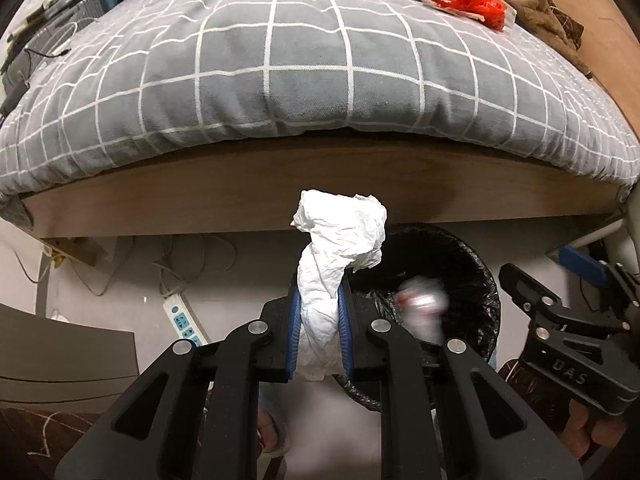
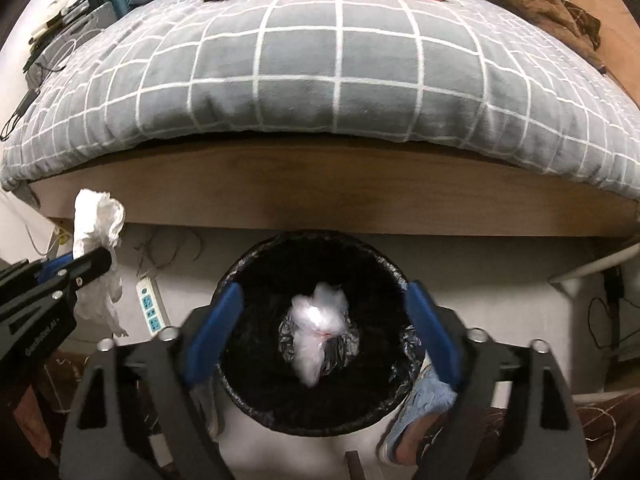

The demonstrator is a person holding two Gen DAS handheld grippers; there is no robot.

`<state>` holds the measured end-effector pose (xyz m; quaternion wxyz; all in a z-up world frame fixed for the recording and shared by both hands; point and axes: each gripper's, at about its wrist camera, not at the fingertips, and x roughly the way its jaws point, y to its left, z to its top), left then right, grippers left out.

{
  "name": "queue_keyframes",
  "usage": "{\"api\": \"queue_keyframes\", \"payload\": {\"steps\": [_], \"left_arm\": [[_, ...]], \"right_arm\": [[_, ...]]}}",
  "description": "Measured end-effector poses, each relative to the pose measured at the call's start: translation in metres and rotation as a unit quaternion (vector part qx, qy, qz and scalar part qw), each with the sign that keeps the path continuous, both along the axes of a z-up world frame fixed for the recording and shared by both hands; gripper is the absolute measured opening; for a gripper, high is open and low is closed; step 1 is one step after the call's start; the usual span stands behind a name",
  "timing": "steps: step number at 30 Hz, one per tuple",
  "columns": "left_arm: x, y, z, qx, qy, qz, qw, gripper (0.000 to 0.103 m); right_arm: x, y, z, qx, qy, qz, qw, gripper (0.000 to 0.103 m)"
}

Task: Collect trash
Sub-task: 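Open the right tool over the bin while the left tool lowers and releases the tissue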

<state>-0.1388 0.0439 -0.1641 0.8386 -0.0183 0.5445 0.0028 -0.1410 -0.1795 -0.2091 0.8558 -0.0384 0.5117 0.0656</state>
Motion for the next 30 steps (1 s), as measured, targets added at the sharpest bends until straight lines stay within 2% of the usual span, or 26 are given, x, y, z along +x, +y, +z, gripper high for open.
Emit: {"api": "queue_keyframes", "payload": {"steps": [4,18,27,30], "left_arm": [[0.005,-0.013,-0.008,-0.008,0.008,-0.008,0.9999,0.016],[0.012,-0.086,-0.022,-0.011,0.025,-0.068,0.9973,0.016],[0.016,-0.117,-0.023,-0.017,0.018,-0.088,0.9958,0.016],[0.015,-0.121,-0.018,-0.007,0.006,-0.094,0.9955,0.022]], "right_arm": [[0.003,-0.017,0.002,-0.014,-0.014,-0.019,1.0,0.093],[-0.001,-0.098,0.022,-0.037,-0.035,-0.081,0.995,0.094],[0.0,-0.122,0.027,-0.036,-0.041,-0.1,0.993,0.094],[0.002,-0.122,0.029,-0.037,-0.043,-0.1,0.993,0.094]]}}
